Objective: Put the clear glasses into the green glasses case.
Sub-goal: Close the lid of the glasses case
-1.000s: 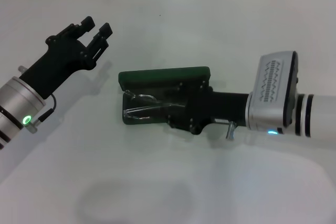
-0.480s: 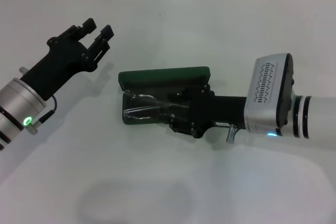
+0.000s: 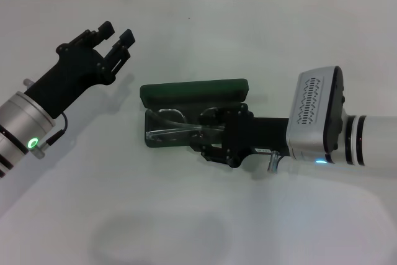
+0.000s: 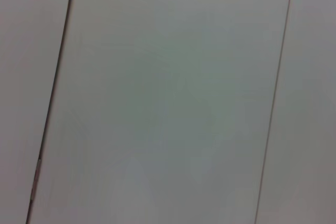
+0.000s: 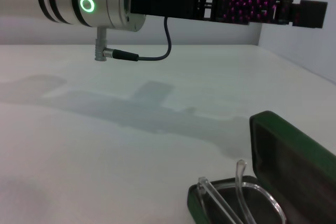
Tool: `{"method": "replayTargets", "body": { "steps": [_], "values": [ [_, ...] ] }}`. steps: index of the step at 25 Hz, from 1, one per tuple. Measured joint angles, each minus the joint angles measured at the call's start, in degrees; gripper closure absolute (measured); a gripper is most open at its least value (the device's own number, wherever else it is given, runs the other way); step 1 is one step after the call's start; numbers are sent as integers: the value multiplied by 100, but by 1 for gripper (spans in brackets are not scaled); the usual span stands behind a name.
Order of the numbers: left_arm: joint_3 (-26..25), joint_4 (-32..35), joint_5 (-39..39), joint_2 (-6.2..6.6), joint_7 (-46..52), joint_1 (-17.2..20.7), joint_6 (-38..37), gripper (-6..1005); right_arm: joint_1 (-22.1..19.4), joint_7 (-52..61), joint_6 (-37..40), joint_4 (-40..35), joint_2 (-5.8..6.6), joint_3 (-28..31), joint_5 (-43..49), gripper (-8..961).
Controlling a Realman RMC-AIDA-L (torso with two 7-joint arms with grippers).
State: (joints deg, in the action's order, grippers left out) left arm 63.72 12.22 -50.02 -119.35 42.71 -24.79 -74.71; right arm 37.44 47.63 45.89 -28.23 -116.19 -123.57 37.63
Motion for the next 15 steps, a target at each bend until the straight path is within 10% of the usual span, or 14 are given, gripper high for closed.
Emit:
{"method": "replayTargets", "body": {
  "steps": [15],
  "values": [
    [0, 0, 1, 0, 0, 0, 0, 538, -70, -78, 212, -127, 8, 81, 5, 466]
  ]
}}
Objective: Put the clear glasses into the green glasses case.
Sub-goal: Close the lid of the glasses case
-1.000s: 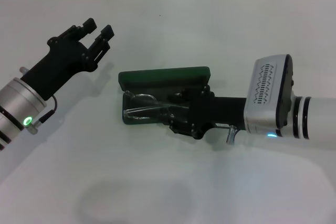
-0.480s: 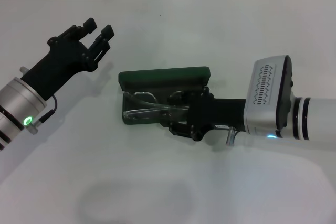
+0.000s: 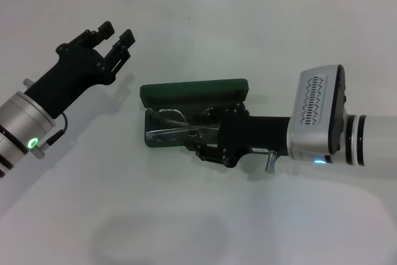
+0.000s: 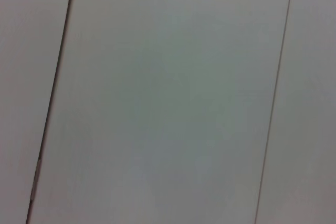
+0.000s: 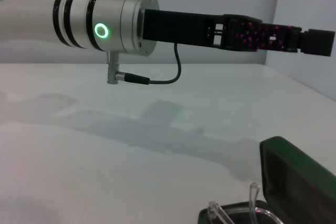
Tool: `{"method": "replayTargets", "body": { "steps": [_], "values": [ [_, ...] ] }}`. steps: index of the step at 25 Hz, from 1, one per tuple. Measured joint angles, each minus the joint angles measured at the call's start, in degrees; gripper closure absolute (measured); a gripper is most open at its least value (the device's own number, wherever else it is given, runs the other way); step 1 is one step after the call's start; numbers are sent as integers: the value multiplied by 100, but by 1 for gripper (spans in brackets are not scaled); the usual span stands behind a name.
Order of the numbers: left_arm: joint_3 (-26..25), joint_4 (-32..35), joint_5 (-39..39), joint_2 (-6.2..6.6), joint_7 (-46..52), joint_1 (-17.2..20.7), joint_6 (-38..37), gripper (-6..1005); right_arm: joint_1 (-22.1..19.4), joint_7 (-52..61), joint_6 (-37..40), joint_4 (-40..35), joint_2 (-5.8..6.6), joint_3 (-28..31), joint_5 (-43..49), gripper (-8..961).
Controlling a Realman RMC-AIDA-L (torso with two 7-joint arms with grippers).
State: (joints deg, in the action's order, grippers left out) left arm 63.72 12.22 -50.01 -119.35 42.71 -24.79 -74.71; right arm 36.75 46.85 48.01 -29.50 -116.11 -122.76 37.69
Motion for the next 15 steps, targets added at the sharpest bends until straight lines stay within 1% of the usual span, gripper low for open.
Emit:
{"method": "replayTargets", "body": {
  "steps": [15],
  "values": [
    [0, 0, 0, 0, 0, -41, 0, 537, 47, 45, -150, 41, -7, -99, 12, 468]
  ]
}}
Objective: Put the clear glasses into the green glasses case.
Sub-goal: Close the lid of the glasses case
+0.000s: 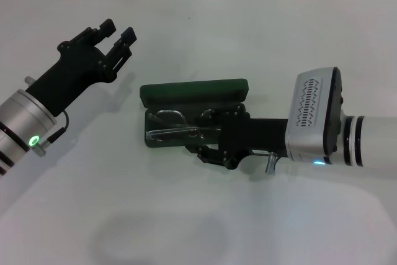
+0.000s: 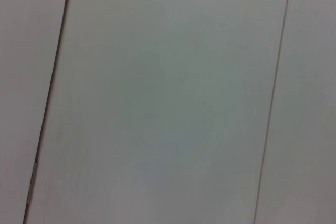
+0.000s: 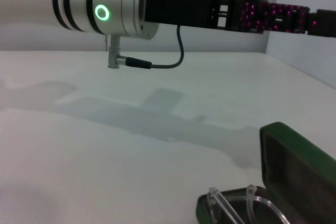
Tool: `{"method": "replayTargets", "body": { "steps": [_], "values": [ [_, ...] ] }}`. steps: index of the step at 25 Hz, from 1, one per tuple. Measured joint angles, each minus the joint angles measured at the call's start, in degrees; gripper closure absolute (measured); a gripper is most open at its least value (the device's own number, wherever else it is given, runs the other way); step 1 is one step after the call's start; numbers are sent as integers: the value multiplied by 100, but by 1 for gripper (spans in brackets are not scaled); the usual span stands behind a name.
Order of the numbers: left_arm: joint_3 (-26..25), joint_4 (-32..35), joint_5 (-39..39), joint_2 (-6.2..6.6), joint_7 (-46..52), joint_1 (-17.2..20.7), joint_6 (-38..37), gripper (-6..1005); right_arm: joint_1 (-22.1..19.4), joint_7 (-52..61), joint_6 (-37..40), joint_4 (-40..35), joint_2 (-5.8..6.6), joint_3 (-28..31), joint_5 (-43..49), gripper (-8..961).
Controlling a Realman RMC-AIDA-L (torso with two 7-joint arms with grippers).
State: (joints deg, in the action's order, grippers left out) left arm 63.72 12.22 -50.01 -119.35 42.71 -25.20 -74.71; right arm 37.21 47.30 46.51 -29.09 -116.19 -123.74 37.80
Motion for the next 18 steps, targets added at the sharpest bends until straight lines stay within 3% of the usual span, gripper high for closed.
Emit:
{"method": "replayTargets", "body": {
  "steps": [11, 18],
  "values": [
    [0, 0, 0, 0, 0, 37, 0, 536, -12, 2, -2, -16, -1, 14, -1, 470],
    [0, 0, 0, 16, 0, 110, -7, 536, -228, -110, 401, -247, 26, 129, -1, 471]
  ]
}}
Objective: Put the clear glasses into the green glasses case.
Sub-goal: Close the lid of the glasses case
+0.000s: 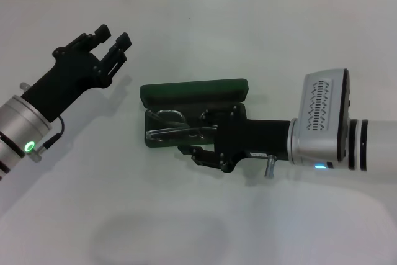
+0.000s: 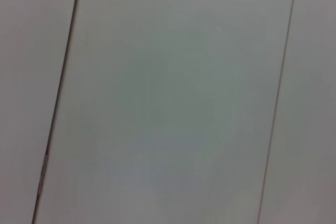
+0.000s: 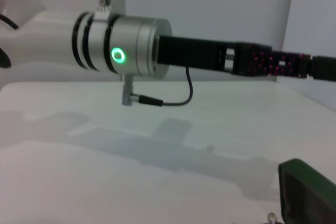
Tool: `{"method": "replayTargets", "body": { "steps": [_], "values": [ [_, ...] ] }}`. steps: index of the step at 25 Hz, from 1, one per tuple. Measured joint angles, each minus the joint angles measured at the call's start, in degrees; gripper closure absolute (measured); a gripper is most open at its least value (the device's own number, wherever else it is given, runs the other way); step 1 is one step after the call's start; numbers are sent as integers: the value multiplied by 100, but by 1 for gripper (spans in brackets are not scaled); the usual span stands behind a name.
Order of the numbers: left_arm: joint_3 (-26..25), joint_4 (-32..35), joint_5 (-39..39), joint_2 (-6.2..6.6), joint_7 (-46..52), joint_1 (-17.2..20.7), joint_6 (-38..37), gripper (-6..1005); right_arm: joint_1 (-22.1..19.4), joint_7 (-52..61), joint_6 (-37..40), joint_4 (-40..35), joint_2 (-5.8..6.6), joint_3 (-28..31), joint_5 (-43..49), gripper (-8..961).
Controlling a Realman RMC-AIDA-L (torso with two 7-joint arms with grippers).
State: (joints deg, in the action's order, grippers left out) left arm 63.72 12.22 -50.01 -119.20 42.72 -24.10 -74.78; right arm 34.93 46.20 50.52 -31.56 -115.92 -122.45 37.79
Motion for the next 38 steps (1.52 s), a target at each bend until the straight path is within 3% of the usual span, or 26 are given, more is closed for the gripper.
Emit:
{"method": "replayTargets", "body": {
  "steps": [15, 22, 28, 33, 38],
  "values": [
    [0, 2, 0, -5, 0, 40, -46, 535, 155, 193, -529, 57, -27, -269, 1, 461],
    [0, 7, 0, 10, 0, 91, -53, 535, -29, 53, -121, -167, 29, -77, 16, 456],
    [-8, 22, 0, 11, -32, 104, -55, 534, -512, 65, 1720, -155, 302, 1313, 697, 452],
    [-22, 79, 0, 7, -1, 120, -53, 534, -870, 367, 2402, -24, 563, 2653, 1628, 448],
    [-18, 160, 0, -16, 16, 120, -43, 530, -1199, 358, 3083, 181, 639, 3878, 2324, 445]
  ]
}}
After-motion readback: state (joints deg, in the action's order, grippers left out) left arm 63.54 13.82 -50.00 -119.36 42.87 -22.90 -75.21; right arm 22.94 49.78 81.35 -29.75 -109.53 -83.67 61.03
